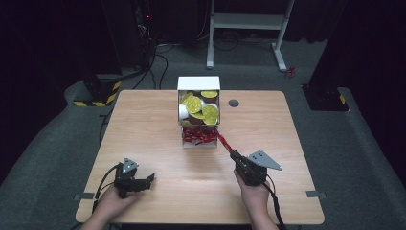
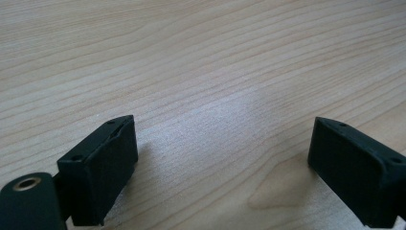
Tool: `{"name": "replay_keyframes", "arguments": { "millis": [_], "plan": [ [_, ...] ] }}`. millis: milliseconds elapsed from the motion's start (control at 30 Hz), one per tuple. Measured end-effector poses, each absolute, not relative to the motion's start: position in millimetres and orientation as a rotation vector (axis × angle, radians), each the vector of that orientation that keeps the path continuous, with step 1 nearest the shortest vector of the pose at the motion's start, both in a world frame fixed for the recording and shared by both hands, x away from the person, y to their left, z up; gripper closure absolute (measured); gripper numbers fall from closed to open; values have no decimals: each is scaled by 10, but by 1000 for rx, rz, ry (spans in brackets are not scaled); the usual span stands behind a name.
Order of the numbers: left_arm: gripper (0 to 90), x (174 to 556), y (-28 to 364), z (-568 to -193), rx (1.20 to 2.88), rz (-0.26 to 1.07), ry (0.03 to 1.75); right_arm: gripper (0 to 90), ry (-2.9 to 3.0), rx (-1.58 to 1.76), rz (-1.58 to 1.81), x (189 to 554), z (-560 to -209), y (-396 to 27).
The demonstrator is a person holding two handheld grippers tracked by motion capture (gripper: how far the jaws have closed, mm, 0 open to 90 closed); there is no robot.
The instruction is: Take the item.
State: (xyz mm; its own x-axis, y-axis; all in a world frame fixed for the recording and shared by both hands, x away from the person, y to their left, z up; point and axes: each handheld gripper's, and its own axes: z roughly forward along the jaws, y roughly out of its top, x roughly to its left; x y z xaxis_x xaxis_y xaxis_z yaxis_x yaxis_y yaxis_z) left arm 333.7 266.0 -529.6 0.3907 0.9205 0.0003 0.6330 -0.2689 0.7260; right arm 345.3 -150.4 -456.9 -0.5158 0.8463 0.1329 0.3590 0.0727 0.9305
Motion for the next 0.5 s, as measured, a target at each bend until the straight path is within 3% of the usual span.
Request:
{"name": "replay_keyframes", "arguments": {
  "millis": [500],
  "plan": [
    [102, 3339, 2659, -5300, 1992, 573, 1328, 885, 1874, 1197, 1464, 3424, -4511, -1614]
  ]
}}
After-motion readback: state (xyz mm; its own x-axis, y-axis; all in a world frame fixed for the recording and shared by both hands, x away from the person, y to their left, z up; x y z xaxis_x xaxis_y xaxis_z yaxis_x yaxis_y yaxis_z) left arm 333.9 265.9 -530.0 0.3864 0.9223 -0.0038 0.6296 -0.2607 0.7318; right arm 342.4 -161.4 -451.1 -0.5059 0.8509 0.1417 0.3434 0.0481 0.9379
